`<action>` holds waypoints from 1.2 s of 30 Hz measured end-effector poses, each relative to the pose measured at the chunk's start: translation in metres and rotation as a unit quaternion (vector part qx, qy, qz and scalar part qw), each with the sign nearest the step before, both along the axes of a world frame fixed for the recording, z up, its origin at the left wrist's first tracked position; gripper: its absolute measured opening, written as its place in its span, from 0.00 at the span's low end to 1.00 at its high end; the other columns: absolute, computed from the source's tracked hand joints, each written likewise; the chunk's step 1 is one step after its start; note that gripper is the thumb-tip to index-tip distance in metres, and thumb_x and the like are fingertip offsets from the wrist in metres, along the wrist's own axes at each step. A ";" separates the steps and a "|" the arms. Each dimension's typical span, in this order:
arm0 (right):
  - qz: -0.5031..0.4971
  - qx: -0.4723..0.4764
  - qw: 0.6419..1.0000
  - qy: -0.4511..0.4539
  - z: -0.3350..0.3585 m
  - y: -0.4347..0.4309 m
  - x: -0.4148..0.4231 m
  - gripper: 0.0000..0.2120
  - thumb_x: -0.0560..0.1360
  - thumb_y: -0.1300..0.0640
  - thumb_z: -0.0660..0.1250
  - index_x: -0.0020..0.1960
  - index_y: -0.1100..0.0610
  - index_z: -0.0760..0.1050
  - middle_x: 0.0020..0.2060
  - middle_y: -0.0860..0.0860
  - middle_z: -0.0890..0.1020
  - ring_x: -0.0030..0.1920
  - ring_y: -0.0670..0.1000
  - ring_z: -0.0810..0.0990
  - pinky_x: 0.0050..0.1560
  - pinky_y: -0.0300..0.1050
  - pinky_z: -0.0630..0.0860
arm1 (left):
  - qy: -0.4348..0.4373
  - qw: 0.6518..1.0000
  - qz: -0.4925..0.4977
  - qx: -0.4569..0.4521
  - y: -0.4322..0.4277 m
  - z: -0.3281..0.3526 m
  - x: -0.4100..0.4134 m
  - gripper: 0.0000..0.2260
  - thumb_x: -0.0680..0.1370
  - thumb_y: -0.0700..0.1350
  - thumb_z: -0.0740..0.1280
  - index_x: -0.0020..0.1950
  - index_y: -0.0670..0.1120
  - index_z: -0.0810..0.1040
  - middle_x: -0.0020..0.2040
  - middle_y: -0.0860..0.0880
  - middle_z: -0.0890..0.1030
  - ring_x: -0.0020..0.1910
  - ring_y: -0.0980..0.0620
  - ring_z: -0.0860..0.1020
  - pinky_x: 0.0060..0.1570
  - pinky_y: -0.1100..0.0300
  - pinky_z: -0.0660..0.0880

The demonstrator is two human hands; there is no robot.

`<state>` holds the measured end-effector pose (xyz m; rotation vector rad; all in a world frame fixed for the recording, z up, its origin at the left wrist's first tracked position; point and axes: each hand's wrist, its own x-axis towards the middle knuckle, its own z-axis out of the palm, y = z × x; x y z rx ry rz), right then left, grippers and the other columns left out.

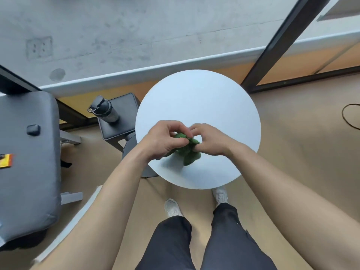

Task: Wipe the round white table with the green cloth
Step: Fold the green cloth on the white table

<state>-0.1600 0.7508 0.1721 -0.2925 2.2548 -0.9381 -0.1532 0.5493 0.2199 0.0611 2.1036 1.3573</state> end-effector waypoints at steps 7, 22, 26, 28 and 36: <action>0.090 0.102 0.990 -0.025 0.011 0.020 -0.046 0.09 0.71 0.57 0.67 0.50 0.48 0.80 0.32 0.46 0.77 0.36 0.50 0.76 0.35 0.44 0.72 | 0.066 0.980 0.000 -0.185 -0.020 -0.013 -0.028 0.15 0.73 0.38 0.70 0.51 0.58 0.82 0.48 0.56 0.83 0.47 0.52 0.82 0.46 0.54 0.81; 0.037 0.214 0.948 0.234 0.091 0.091 -0.134 0.11 0.71 0.56 0.69 0.36 0.52 0.67 0.34 0.48 0.77 0.40 0.57 0.75 0.34 0.48 0.70 | 0.211 0.948 0.165 -0.174 0.006 0.034 -0.126 0.08 0.71 0.40 0.76 0.40 0.53 0.82 0.38 0.56 0.82 0.40 0.54 0.82 0.42 0.59 0.79; 0.060 0.236 0.934 0.261 0.046 0.112 -0.114 0.09 0.75 0.52 0.70 0.46 0.51 0.69 0.44 0.49 0.78 0.47 0.58 0.77 0.40 0.49 0.70 | 0.175 0.957 0.122 -0.195 0.012 -0.006 -0.106 0.08 0.71 0.39 0.76 0.41 0.51 0.81 0.39 0.58 0.81 0.37 0.56 0.79 0.35 0.65 0.71; 0.081 0.255 0.934 0.237 0.006 0.120 -0.095 0.07 0.77 0.53 0.68 0.51 0.53 0.73 0.49 0.51 0.78 0.50 0.58 0.78 0.40 0.48 0.68 | 0.131 0.966 0.088 -0.207 0.014 -0.042 -0.087 0.10 0.71 0.39 0.76 0.40 0.52 0.80 0.39 0.58 0.82 0.37 0.56 0.80 0.34 0.67 0.70; 0.221 0.309 0.924 -0.042 -0.133 0.119 0.022 0.08 0.74 0.67 0.63 0.46 0.56 0.76 0.46 0.55 0.81 0.48 0.59 0.81 0.46 0.52 0.79 | -0.115 0.943 -0.135 -0.282 0.012 -0.181 0.013 0.09 0.73 0.41 0.76 0.45 0.51 0.78 0.43 0.51 0.80 0.43 0.50 0.78 0.44 0.60 0.73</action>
